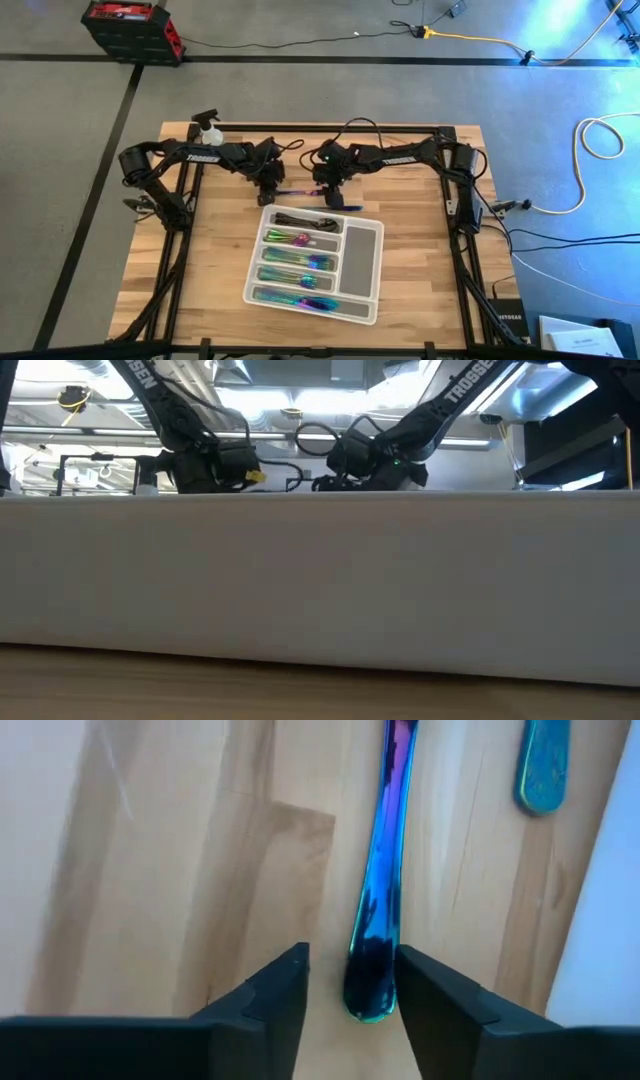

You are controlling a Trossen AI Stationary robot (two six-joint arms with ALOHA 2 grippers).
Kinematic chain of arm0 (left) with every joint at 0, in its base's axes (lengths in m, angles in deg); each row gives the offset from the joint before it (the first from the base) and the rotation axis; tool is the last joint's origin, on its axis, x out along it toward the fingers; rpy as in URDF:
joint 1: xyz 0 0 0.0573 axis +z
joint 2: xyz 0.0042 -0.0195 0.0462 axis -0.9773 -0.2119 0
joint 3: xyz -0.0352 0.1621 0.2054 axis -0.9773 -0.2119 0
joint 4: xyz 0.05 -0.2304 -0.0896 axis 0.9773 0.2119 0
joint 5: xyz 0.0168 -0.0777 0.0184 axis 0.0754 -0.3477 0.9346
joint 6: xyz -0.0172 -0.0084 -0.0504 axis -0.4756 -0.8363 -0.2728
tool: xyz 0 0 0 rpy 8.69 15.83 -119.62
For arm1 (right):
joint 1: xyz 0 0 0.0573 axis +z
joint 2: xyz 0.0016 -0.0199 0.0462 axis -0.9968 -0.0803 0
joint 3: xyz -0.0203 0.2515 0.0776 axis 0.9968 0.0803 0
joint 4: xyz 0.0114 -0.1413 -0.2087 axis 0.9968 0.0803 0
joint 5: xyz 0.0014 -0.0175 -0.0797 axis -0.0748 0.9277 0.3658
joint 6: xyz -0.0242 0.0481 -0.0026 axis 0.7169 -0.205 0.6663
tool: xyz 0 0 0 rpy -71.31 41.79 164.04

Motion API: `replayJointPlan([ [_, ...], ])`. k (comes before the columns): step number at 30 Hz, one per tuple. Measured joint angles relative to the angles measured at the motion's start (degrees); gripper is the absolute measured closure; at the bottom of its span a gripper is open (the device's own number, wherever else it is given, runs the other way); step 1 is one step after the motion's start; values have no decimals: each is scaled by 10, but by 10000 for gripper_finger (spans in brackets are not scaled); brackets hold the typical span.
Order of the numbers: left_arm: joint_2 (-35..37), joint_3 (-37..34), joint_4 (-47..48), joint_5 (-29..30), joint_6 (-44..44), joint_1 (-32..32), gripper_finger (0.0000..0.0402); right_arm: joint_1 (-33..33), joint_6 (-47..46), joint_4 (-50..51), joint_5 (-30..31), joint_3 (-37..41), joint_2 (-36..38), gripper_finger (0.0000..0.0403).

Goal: Sort silverware
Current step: Put the purple knife into the white silverware tray

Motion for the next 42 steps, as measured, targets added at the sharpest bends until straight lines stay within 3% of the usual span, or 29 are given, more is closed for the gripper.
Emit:
replayJointPlan([
  [4,23,0,-13,14,6,-7,243,0,-3,-7,0,-1,6,218],
  [10,42,-1,-20,16,36,-26,233,0,-8,-6,1,-2,10,213],
  [19,7,-12,-42,56,77,-72,233,0,-17,-3,5,-2,10,213],
  [33,-19,-8,-46,60,47,-58,234,0,-17,-3,6,-2,10,213],
  [42,-21,-8,-49,71,45,-58,296,0,-17,-3,6,-2,10,213],
])
